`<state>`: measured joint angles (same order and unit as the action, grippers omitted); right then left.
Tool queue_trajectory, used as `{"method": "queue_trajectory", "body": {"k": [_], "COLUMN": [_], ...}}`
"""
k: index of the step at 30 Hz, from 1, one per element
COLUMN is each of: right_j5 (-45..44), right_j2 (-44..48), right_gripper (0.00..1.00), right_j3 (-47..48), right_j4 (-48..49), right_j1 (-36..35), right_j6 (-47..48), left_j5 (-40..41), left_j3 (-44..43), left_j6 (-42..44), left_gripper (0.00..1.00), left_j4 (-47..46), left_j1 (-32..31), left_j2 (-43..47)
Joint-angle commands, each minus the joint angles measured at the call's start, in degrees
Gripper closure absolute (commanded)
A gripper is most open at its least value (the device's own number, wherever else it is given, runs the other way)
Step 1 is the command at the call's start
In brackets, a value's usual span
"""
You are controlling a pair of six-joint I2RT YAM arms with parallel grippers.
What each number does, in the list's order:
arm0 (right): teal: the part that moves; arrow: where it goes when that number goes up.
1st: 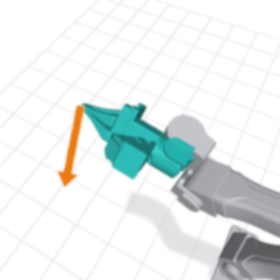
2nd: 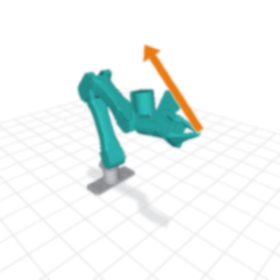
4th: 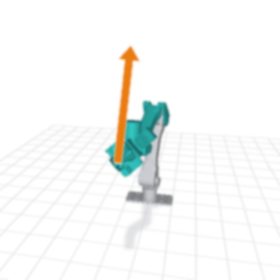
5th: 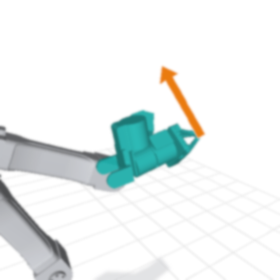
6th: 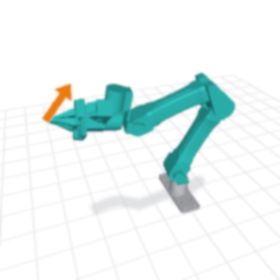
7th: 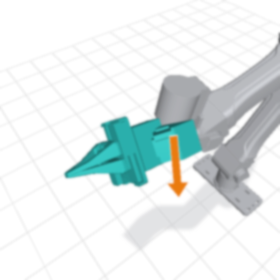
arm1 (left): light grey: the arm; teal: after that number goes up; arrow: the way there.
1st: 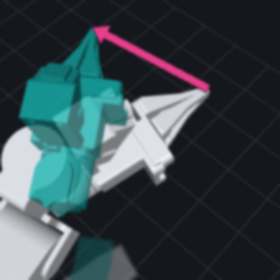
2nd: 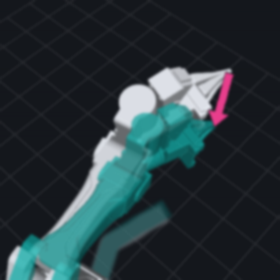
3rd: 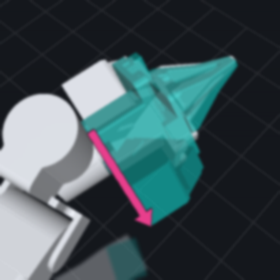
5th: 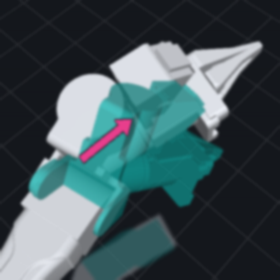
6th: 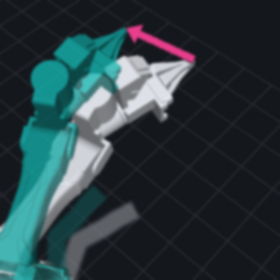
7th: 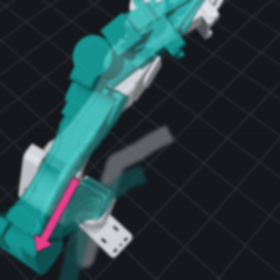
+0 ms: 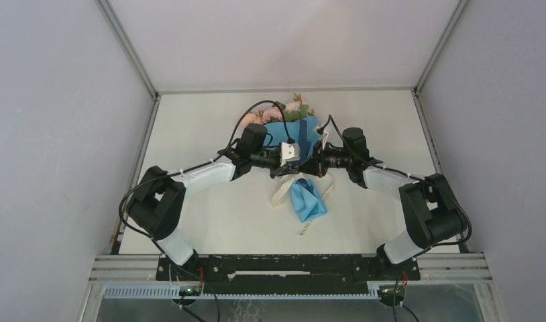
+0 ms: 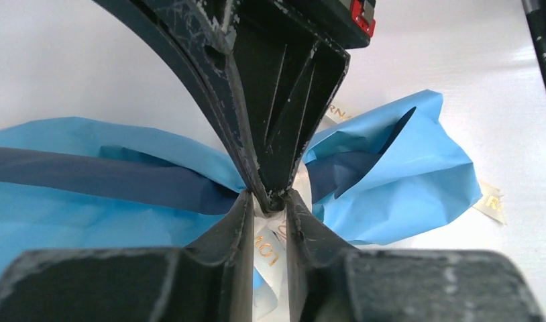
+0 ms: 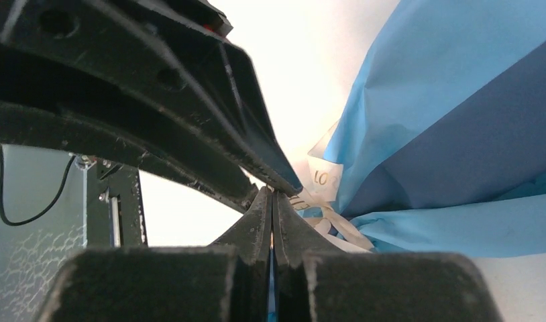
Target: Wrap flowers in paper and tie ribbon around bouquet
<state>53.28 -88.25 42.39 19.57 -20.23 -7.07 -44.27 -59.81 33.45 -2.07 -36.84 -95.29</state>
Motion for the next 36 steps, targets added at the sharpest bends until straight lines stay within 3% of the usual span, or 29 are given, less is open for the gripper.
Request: {"method": "queue_trajectory", "body": {"k": [1,3,4,6,8,16,22,24,30,36], "right_j5": [2.1,1.8,1.7,1.4,1.2,1.1,0.9,1.0,1.0,0.9], "right_j2": [0.2,0.6,0.9,1.4,1.6,1.8,1.8,1.8,1.8,2.2], "right_gripper": [0.97,0.95,0.95,0.95,0.95,0.96,0.96,0.96,0.96,0.95], "right_j3": [0.7,0.7,0.7,0.8,0.7,0.7,0.8,0.8,0.7,0.7], "right_j4": [2.7,2.0,1.6,0.9,0.5,0.6,0.1,0.2,0.1,-0.3], "right_j1": [0.1,0.1,0.1,0.1,0.2,-0.3,-0.3,-0.3,-0.3,-0.3], "right_j6": [1.2,1.3,1.5,1.7,1.9,1.6,2.1,2.0,2.0,2.2], "left_j5": [-4.3,-4.3,-4.2,-3.4,-1.6,0.9,0.9,1.0,1.1,1.5], "left_j3": [-2.4,-2.4,-2.3,-2.0,-1.3,0.0,0.6,0.7,0.7,0.5], "left_j6": [-1.6,-0.9,0.1,2.8,4.3,4.3,7.7,7.3,4.4,6.9], "left_gripper": [0.89,0.93,0.90,0.74,0.66,0.75,0.56,0.54,0.80,0.87], "left_j4": [-3.1,-2.4,-1.4,1.2,1.5,-1.1,1.7,1.7,0.4,3.0], "left_j1": [-0.1,-0.1,-0.1,-0.1,0.0,0.1,0.1,0.2,0.4,0.4], "left_j2": [-0.7,-0.6,-0.5,-0.2,-0.1,-0.8,-0.9,-0.9,-1.0,-0.8]}}
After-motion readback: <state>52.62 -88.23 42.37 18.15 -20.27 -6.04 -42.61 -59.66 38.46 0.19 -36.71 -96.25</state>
